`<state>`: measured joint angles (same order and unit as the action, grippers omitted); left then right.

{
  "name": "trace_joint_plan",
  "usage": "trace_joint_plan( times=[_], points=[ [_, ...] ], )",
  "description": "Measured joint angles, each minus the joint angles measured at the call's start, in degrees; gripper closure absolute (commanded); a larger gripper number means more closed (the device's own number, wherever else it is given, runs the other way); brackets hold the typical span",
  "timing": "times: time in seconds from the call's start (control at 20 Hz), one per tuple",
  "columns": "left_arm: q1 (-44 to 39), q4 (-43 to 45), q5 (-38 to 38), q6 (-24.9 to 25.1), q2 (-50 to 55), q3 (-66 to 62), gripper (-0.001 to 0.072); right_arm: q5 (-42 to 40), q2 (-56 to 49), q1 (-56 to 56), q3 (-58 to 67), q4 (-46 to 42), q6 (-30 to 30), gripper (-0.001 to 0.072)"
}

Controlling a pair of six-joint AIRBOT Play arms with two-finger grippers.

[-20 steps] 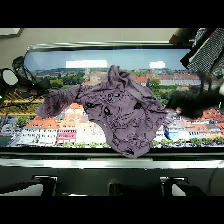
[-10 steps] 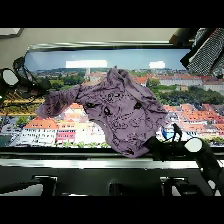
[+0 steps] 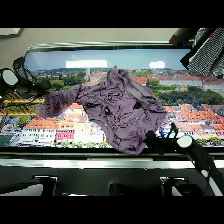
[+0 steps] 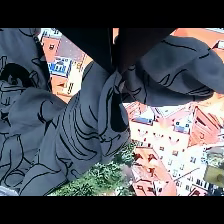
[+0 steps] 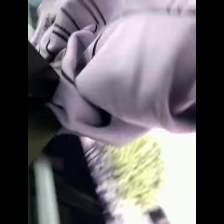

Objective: Fold the clothes and pants, and hang the long-sleeved shirts on hangers.

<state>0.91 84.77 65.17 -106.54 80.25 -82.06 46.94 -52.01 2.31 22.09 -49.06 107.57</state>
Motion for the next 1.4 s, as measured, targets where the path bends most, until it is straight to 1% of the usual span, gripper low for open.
trace_joint_plan(
  times=[0.1,0.2,0.3,0.6,0.7,0.8,0.95,1.1,1.2,1.3,1.4],
  points=[
    [0.09,0.02,0.02,0.11,-0.7,-0.5,0.0679,1.46,-0.22,0.04,8.37,-7.45,3.76,0.0674],
    [0.37,0.17,0.0,1.05,-1.99,-2.29,0.0679,3.52,-0.92,0.04,19.54,-16.02,7.06,0.0674],
    [0.83,1.05,-0.02,1.38,-3.93,-5.25,0.068,6.64,-3.04,0.04,32.3,-22.18,8.33,0.0674],
    [3.37,5.11,0.07,1.79,-14.78,-15.04,0.068,19.34,-11.65,0.04,71.84,-32.79,3.72,0.0673],
    [4.39,5.84,1.22,1.27,-19.32,-16.41,0.068,24.87,-13.0,0.04,81.31,-35.32,2.16,0.0673],
    [5.25,6.49,5.25,0.55,-22.86,-17.07,0.068,31.1,-13.77,0.04,86.97,-37.13,1.03,0.0672],
    [5.86,6.82,13.35,0.04,-25.62,-16.46,0.068,40.96,-15.5,0.09,90.2,-38.01,0.07,0.0673],
    [6.03,6.93,18.51,0.98,-26.6,-11.34,0.068,47.6,-16.06,0.09,84.89,-38.4,-0.66,0.0673],
    [6.03,7.04,19.91,1.2,-26.86,-5.25,0.068,48.28,-14.58,0.11,75.38,-38.49,-0.96,0.0673],
    [6.03,6.82,19.58,1.4,-27.02,2.1,0.068,45.7,-12.17,0.09,62.9,-38.58,0.28,0.0673],
    [5.86,6.47,16.98,1.55,-26.91,9.55,0.068,41.75,-10.21,0.09,50.23,-37.38,2.51,0.0672]
  ],
)
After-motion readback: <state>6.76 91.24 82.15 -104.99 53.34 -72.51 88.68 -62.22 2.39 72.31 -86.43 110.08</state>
